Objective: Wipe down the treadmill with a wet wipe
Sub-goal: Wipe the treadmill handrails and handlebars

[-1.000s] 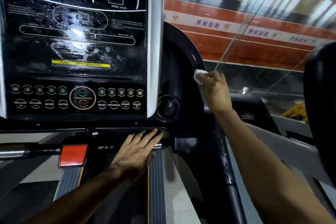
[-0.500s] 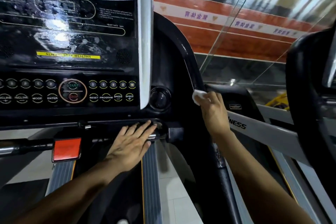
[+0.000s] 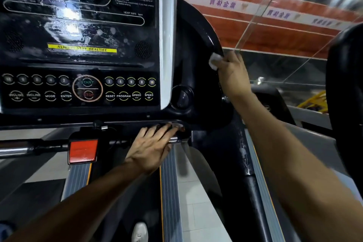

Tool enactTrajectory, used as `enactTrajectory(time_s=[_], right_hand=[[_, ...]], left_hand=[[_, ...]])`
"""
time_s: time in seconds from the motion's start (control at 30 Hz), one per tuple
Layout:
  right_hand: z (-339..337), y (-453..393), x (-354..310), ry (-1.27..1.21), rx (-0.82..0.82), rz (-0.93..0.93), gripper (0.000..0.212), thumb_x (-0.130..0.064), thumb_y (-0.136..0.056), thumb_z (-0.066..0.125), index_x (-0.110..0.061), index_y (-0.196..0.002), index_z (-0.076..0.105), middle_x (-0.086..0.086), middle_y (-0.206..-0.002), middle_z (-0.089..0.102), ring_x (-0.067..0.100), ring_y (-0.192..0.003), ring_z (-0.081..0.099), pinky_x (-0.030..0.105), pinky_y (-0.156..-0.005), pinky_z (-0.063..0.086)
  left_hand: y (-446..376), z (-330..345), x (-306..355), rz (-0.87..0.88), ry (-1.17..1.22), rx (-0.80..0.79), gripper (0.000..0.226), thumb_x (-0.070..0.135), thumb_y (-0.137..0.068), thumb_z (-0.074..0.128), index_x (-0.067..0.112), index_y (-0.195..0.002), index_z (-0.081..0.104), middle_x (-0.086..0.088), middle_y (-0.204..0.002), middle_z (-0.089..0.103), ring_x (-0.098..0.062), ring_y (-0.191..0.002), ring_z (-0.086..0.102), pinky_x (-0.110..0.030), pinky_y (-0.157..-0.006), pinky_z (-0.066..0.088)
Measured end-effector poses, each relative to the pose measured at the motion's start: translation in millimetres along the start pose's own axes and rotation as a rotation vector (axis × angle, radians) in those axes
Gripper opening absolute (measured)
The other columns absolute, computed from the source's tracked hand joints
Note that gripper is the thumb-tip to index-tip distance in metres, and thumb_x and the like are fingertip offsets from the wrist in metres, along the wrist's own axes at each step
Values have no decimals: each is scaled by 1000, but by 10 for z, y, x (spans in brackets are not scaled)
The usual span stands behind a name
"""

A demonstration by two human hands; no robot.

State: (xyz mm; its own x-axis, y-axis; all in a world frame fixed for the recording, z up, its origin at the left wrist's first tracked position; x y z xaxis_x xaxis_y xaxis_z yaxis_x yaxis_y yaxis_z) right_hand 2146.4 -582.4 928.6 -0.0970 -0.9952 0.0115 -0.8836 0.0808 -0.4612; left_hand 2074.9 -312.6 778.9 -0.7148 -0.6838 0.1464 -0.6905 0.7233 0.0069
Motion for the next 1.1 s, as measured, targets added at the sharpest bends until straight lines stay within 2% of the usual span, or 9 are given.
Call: enactTrajectory(time_s=[0.13,0.23,0.33,0.5,0.63,0.73,0.8,0.97,1.1], right_hand=[[-62,983,57,-17,1,120,33,0,-87,52,-14,-111,70,15,-94,52,36,-85,49,46,-74,47],[-57,1510,-87,14,-37,239,35,-1,-85,46,-13,-107,71,14,-92,49,34,-81,45,48,-74,47],[36,1804,-464,-10,-48,370,33,2,-82,52,-12,-106,71,13,-95,52,33,-80,46,44,-72,46],[231,1766,-1221,-137,-178,329,27,2,-77,63,-10,-101,68,11,-101,54,31,-87,51,38,-73,49],[91,1751,-966,-3,-185,182,33,-8,-67,77,-12,-99,71,9,-99,57,29,-89,50,34,-72,50],[-67,1767,-405,31,-74,404,27,-1,-80,63,-9,-105,72,13,-97,55,35,-90,52,43,-76,51],[-39,1796,-435,15,-82,471,31,1,-85,55,-9,-111,70,14,-100,54,36,-93,51,46,-79,50],[148,2027,-1129,-175,-196,299,44,-11,-90,46,-12,-133,56,10,-109,54,29,-96,51,38,-79,47],[-112,2093,-869,-162,-130,379,45,-24,-86,38,-16,-124,59,13,-104,52,34,-94,51,36,-72,36]], left_hand=[[10,-5,4,-29,36,-88,66,52,-98,2,37,-162,2,8,-170,15,-27,-144,36,-38,-108,18],[15,-53,19,-23,40,-107,70,54,-93,-5,38,-162,-2,9,-170,10,-27,-145,33,-38,-109,16],[36,-57,31,-21,49,-147,75,55,-87,-12,38,-161,-9,10,-171,1,-28,-150,25,-39,-114,15],[248,-18,-15,-5,44,-47,67,44,-99,9,27,-163,7,-2,-170,14,-26,-155,19,-38,-125,5],[408,6,-92,16,44,-24,64,41,-102,12,24,-163,4,-4,-170,8,-23,-158,4,-40,-127,1],[464,19,-88,10,38,-12,64,41,-103,11,25,-163,-4,-2,-170,-4,-20,-157,-9,-41,-127,-4],[491,24,-74,-3,34,1,64,41,-103,14,24,-163,-4,-2,-170,-5,-20,-157,-10,-41,-126,-5],[500,15,-82,0,32,5,65,40,-102,16,24,-163,1,-3,-170,-1,-21,-157,-6,-39,-126,-6],[518,6,-94,19,41,24,65,38,-101,19,24,-163,4,-4,-171,2,-21,-157,-3,-36,-126,-7]])
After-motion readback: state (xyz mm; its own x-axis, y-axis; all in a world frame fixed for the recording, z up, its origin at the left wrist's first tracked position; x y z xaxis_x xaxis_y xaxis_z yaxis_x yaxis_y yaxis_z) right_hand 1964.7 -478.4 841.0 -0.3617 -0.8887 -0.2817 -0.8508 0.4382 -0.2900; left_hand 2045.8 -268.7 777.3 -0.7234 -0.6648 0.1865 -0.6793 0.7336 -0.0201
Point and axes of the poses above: each hand's wrist, its own y-axis away from the middle knuckle, its own z-axis out of the palm, x = y × z, the point moved 4 cm from there along -y, towards the middle knuckle
